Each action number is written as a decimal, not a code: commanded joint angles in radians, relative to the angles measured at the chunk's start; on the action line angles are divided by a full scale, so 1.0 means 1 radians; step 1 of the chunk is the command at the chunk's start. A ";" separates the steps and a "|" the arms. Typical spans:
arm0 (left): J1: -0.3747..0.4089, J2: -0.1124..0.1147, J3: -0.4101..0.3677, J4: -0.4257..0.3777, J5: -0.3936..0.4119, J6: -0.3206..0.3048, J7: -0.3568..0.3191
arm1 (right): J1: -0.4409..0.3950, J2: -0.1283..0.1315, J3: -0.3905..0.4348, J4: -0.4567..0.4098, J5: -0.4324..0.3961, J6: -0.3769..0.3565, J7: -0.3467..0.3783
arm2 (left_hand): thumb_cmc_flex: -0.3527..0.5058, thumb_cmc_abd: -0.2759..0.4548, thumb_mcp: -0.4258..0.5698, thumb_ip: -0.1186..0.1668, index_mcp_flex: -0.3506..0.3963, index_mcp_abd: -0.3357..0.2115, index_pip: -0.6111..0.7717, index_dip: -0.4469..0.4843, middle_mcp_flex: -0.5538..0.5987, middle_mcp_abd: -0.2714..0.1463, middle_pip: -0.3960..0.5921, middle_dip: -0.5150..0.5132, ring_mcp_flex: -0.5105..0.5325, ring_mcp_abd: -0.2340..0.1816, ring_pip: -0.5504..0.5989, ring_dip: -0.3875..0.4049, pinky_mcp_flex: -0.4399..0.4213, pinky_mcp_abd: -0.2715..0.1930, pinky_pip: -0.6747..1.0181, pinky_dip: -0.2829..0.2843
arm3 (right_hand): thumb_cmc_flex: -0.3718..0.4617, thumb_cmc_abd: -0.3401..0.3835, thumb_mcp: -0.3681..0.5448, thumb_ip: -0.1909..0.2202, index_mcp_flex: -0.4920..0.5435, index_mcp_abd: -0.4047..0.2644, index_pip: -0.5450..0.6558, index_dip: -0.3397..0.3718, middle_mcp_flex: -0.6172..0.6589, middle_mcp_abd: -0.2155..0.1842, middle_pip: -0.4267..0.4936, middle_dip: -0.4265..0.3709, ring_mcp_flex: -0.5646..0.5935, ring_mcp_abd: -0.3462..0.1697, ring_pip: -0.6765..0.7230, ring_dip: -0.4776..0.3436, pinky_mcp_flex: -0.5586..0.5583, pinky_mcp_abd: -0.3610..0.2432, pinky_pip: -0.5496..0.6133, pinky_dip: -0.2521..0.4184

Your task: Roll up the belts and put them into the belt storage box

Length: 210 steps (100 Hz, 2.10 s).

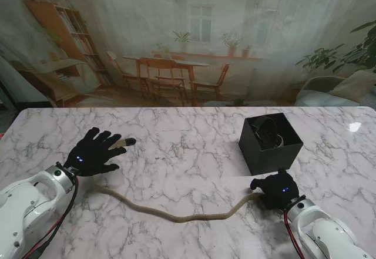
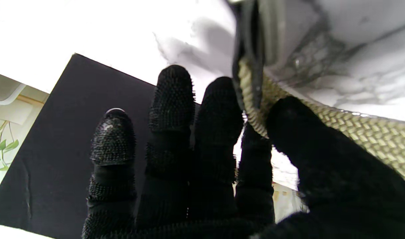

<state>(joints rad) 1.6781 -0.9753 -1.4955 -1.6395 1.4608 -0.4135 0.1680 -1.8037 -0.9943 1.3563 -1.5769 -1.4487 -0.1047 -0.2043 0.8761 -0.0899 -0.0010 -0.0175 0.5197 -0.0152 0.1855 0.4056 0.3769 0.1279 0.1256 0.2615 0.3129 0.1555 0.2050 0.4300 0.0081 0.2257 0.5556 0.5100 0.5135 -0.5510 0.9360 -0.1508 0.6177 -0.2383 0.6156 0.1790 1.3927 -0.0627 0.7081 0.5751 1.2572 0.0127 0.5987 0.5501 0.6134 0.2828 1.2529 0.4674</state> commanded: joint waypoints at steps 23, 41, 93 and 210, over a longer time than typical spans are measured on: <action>-0.006 -0.019 0.043 -0.051 -0.040 -0.011 -0.018 | 0.005 -0.026 -0.017 0.017 0.118 0.046 0.002 | 0.010 0.040 -0.021 0.004 0.026 0.026 0.009 0.021 0.037 0.019 -0.020 0.008 0.015 0.025 -0.030 -0.009 -0.009 0.043 -0.040 -0.001 | 0.146 0.107 0.070 0.065 -0.204 -0.093 0.019 0.052 0.065 0.107 0.172 0.007 0.055 0.119 0.475 0.038 0.245 0.076 0.185 0.004; -0.025 -0.023 0.083 -0.041 -0.069 -0.001 -0.031 | 0.009 -0.034 -0.032 0.015 0.168 0.074 0.034 | 0.013 0.042 -0.021 0.004 0.030 0.026 0.009 0.025 0.045 0.021 -0.020 0.010 0.019 0.025 -0.029 -0.009 -0.009 0.045 -0.042 -0.002 | 0.083 0.161 -0.017 0.064 -0.110 0.018 0.016 0.050 0.064 0.140 0.085 -0.036 0.049 0.160 0.395 -0.020 0.187 0.134 0.150 -0.027; -0.055 -0.036 0.139 -0.041 -0.142 0.053 -0.086 | -0.033 -0.027 0.041 -0.038 0.081 0.035 0.005 | -0.006 0.056 -0.025 0.002 0.053 0.031 0.016 0.038 0.072 0.022 -0.020 0.017 0.035 0.028 -0.028 -0.008 -0.001 0.049 -0.043 0.001 | -0.091 0.206 -0.179 0.074 -0.058 0.163 -0.032 0.023 -0.096 0.121 -0.087 -0.018 0.005 0.136 0.017 -0.056 -0.025 0.065 0.060 0.007; -0.024 -0.042 0.165 -0.032 -0.156 0.089 -0.016 | -0.042 -0.004 0.177 0.041 0.083 -0.263 -0.026 | 0.008 0.068 -0.023 0.004 0.046 0.037 0.014 0.045 0.074 0.021 -0.016 0.029 0.031 0.027 -0.029 -0.004 -0.009 0.054 -0.057 0.003 | 0.348 0.094 0.335 0.044 -0.038 -0.282 0.044 0.082 -0.824 0.142 -0.344 -0.345 -0.378 0.066 -0.287 -0.169 -0.173 0.031 -0.145 0.036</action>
<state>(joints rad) 1.6530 -1.0145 -1.3324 -1.6725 1.3037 -0.3279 0.1645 -1.8451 -0.9983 1.5311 -1.5392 -1.3570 -0.3778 -0.2574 0.8749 -0.0633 -0.0005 -0.0175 0.5502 0.0033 0.1923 0.4382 0.4380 0.1322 0.1245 0.2779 0.3269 0.1688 0.2047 0.4297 0.0103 0.2397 0.5321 0.5100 0.7851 -0.4432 1.2016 -0.1049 0.6220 -0.4980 0.6699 0.2416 0.5478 0.0601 0.3460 0.2321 0.8064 0.0793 0.2734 0.3631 0.3838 0.3011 1.0527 0.4828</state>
